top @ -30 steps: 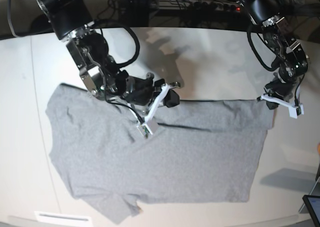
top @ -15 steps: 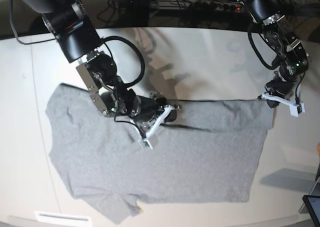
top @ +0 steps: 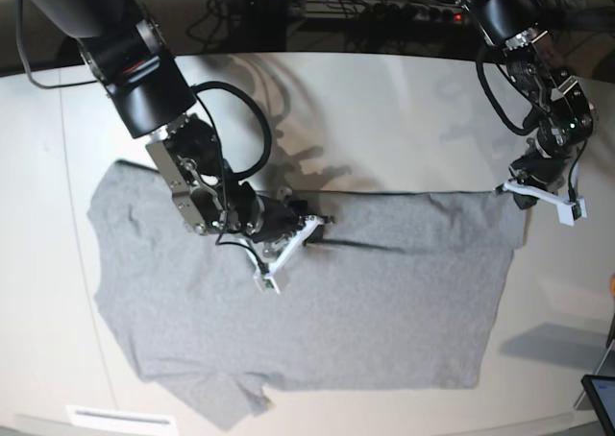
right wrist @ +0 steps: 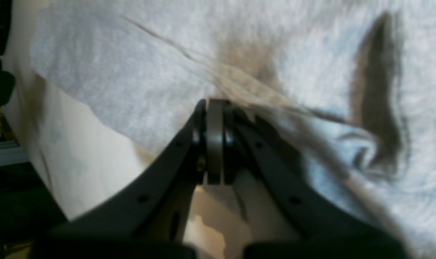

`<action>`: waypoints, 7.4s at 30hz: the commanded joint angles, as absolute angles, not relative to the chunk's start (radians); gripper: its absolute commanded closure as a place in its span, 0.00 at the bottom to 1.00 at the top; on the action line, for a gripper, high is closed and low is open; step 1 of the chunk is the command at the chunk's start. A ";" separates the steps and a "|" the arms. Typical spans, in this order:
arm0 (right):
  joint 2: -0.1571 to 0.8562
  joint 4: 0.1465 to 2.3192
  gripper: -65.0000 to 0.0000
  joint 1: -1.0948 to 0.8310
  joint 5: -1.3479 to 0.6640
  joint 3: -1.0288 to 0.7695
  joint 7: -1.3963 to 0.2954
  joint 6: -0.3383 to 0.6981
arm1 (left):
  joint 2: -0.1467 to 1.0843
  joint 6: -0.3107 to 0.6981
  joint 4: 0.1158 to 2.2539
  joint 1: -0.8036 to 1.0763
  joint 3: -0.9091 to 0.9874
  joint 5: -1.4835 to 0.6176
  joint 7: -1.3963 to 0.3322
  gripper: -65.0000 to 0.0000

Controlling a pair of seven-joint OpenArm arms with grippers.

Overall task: Fold the T-shirt properly
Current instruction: 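Lower both grippers onto the shirt's shoulder edge and grasp it, then pull the grasped shoulder edge toward the robot to straighten the shirt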

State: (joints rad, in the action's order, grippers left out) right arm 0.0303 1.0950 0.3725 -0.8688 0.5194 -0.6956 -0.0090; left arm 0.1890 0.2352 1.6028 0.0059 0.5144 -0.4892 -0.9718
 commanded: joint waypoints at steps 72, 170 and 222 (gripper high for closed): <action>0.303 1.765 0.35 -0.022 -0.687 0.248 -0.711 -0.186 | 0.295 0.237 1.646 -0.030 0.231 -0.303 -0.788 0.52; 0.306 1.724 1.00 -0.392 -0.312 0.088 -0.507 -0.216 | 0.234 0.255 1.776 0.355 0.068 -0.051 -0.621 1.00; 0.305 1.794 1.00 -0.576 -0.311 0.087 -0.504 -0.282 | 0.283 0.259 1.816 0.549 0.068 -0.051 -0.619 1.00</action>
